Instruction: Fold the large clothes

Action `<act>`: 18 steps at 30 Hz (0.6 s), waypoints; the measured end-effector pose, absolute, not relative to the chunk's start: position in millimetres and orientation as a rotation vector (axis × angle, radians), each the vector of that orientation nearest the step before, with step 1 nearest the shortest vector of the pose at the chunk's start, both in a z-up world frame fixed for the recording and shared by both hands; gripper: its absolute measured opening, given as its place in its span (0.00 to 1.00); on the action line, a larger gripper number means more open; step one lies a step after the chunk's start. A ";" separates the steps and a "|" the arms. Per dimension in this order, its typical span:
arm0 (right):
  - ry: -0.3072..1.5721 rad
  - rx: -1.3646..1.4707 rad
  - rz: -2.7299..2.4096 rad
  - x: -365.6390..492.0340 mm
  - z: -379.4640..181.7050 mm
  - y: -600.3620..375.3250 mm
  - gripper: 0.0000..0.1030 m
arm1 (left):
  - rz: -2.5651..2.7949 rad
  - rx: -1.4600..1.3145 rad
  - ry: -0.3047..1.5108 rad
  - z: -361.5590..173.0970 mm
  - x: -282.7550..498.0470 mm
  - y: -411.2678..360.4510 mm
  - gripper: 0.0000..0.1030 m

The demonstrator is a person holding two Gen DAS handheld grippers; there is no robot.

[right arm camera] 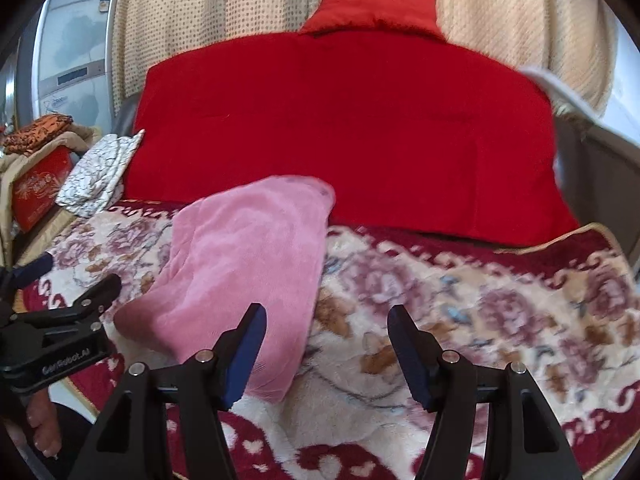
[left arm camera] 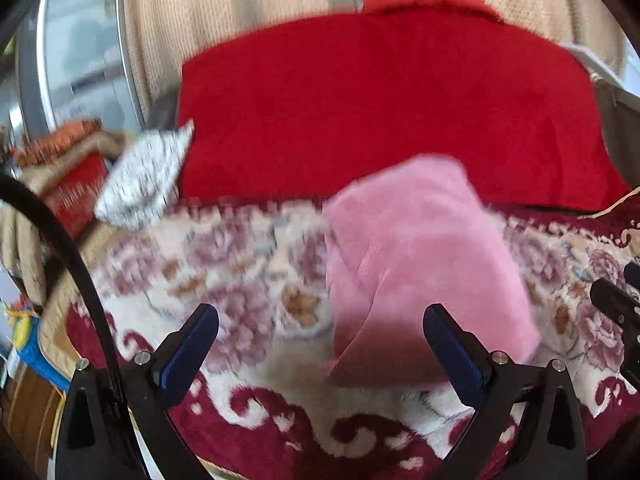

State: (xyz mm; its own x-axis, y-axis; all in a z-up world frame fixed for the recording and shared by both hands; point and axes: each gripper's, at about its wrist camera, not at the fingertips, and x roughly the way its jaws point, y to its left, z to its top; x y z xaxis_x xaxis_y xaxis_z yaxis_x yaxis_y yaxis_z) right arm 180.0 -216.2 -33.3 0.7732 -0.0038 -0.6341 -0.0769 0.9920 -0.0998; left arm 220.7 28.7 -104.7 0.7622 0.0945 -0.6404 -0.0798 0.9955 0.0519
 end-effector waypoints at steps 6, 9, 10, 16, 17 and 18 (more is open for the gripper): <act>0.883 0.063 0.130 227.9 -95.9 -234.6 0.65 | 0.098 -0.053 0.864 -154.9 251.6 45.3 0.99; 0.870 0.104 0.186 230.8 -115.5 -229.0 0.65 | 0.115 0.000 0.853 -163.8 260.2 41.2 0.99; 0.868 0.092 0.199 231.4 -118.3 -225.7 0.65 | 0.124 0.021 0.871 -167.7 264.8 39.9 1.00; 0.898 0.218 0.332 238.1 -106.7 -249.5 0.65 | 0.060 -0.058 0.902 -154.3 270.7 55.0 1.00; 0.887 0.265 0.362 240.7 -101.1 -257.6 0.68 | 0.044 -0.081 0.901 -150.9 272.5 58.2 1.00; 0.869 0.319 0.380 244.2 -95.4 -266.8 0.78 | 0.012 -0.122 0.897 -143.5 276.5 64.4 1.00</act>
State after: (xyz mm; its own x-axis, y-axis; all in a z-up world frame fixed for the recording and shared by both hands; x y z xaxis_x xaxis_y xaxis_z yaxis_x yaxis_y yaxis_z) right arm 244.2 -266.8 -95.4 0.5865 0.4476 -0.6750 -0.1926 0.8866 0.4205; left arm 276.5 64.4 -143.5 0.6245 -0.0410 -0.7800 -0.0614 0.9930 -0.1014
